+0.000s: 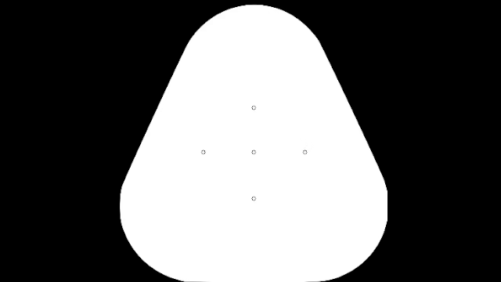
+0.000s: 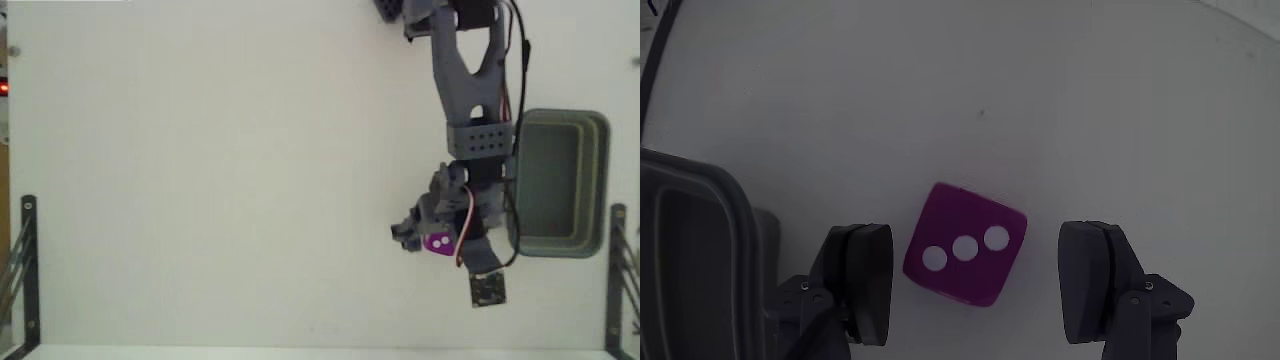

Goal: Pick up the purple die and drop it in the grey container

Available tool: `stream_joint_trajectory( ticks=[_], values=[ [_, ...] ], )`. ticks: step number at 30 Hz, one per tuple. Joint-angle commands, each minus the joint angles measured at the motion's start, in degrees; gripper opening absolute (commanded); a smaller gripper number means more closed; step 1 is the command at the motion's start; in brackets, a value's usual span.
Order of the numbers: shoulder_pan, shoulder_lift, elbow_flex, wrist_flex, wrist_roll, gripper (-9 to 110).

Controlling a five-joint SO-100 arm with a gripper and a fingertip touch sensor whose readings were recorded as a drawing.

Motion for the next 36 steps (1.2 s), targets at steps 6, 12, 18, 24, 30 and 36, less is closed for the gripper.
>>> stream_joint_trajectory(
  ticks=[6, 12, 18, 24, 30, 36],
  values=[
    [-0.7, 1.5, 0.9, -1.6, 0.3, 110],
    [-0.7, 1.4, 1.3, -2.1, 0.3, 110],
    [-0.7, 1.3, 1.9, -2.7, 0.3, 110],
    [-0.7, 1.2, 2.5, -3.5, 0.3, 110],
    [-0.7, 1.1, 3.1, -4.2, 0.3, 110],
    [-0.7, 1.0, 3.7, -5.0, 0.3, 110]
  ],
)
